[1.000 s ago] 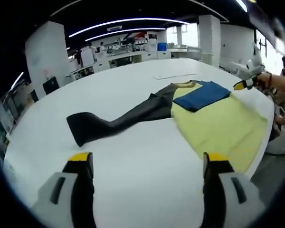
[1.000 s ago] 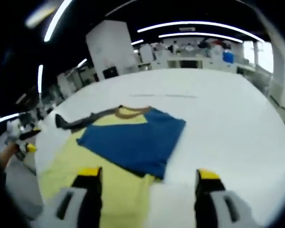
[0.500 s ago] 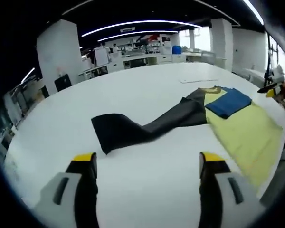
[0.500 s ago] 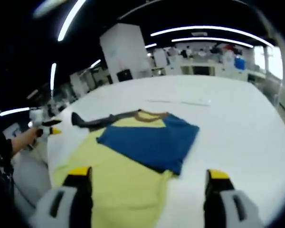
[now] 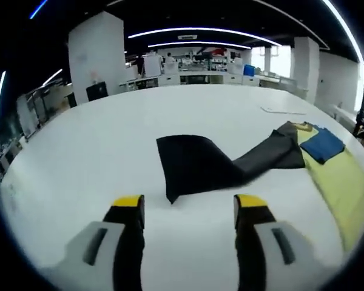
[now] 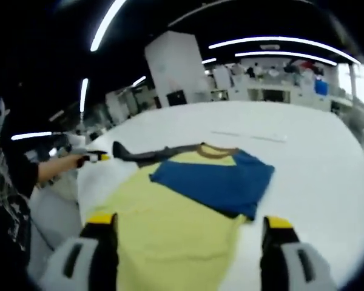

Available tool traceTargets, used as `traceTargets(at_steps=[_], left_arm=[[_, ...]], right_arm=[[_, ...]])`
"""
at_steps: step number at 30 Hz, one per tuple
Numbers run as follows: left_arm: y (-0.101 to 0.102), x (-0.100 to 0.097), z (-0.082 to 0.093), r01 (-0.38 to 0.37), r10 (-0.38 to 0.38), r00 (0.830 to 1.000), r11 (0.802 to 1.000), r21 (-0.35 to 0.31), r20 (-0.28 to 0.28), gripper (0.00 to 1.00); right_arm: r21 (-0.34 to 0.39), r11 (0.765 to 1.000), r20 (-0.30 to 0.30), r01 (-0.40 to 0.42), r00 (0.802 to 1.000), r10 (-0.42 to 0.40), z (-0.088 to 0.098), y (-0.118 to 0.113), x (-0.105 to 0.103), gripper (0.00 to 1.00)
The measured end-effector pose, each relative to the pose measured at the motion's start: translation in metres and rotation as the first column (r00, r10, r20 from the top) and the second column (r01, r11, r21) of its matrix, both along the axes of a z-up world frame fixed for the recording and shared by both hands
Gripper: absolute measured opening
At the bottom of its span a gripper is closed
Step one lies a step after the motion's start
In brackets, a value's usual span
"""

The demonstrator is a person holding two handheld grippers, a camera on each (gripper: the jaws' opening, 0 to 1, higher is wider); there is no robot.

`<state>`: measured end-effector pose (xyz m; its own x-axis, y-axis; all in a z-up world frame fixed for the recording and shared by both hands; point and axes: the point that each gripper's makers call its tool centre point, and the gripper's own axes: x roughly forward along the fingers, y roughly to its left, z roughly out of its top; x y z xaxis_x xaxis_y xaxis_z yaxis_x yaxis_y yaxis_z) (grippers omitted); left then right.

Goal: Fold the garment on the visible template until the final outline fits inside the template.

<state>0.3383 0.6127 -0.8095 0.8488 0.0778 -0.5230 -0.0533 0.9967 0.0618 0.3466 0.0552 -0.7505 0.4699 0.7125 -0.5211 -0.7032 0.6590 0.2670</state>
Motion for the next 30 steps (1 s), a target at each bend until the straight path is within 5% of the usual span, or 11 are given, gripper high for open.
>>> traceTargets(at_steps=[9, 22, 30], left_arm=[[0.008, 0.021, -0.004, 0.026, -0.027, 1.000, 0.998, 0.062, 0.013, 0.46], [0.010, 0.020, -0.021, 0.025, -0.022, 0.997, 0.999, 0.027, -0.080, 0.01], [0.007, 0.007, -0.008, 0.013, -0.011, 0.997, 0.999, 0.032, -0.078, 0.00]], right_arm=[[0.050, 0.995, 0.016, -0.081, 0.997, 0.081, 0.016, 0.011, -0.008, 0.99], [-0.015, 0.995, 0.029, -0.095, 0.995, 0.095, 0.012, 0.008, -0.014, 0.99], [-0.014, 0.996, 0.035, -0.093, 0.995, 0.093, 0.014, 0.010, -0.018, 0.99]])
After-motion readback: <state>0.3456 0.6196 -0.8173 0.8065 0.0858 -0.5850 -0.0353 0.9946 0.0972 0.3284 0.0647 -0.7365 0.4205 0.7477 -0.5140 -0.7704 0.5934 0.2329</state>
